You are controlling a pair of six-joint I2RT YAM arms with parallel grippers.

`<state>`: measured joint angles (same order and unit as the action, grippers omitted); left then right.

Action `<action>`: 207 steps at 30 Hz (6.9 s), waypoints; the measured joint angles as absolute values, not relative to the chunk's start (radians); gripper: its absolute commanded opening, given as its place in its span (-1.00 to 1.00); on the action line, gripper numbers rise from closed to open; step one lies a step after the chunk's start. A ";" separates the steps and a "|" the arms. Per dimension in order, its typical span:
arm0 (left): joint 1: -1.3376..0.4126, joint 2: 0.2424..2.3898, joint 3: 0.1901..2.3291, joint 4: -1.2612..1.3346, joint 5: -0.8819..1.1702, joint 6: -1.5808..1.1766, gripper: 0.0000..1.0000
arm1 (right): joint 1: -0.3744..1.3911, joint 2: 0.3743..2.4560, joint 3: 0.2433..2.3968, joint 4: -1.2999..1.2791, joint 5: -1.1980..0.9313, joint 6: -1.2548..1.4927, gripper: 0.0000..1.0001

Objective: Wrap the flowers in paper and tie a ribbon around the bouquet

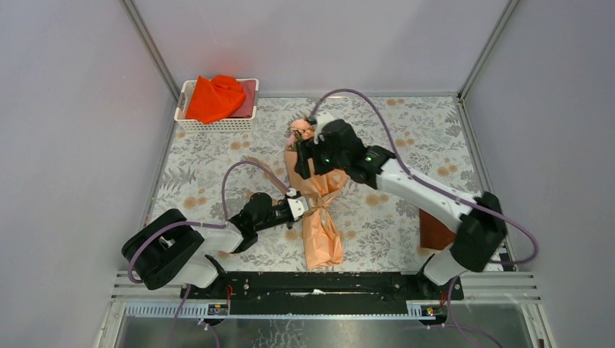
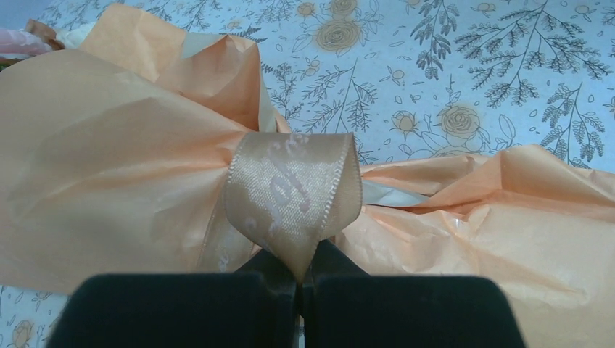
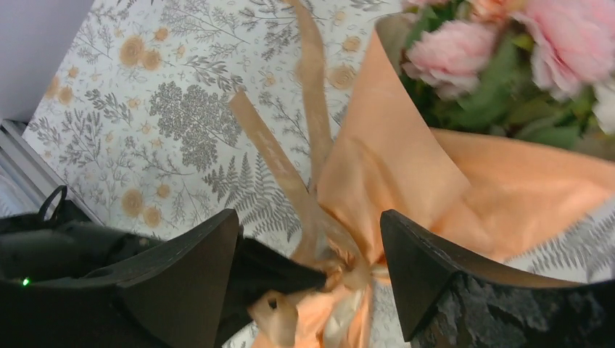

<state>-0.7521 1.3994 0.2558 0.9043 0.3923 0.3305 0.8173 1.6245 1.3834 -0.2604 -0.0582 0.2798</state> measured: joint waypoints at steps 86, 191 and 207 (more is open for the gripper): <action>-0.136 1.820 1.319 -1.029 0.347 1.744 -1.00 | 0.771 1.430 0.929 -0.085 -0.244 0.423 -1.00; -0.862 1.243 0.579 -0.057 0.470 1.069 0.04 | 0.766 1.639 1.126 -0.325 -0.231 0.177 -1.00; -0.847 1.273 0.577 -0.008 0.415 0.931 -0.50 | 0.762 1.546 1.026 -0.272 -0.249 0.214 -1.00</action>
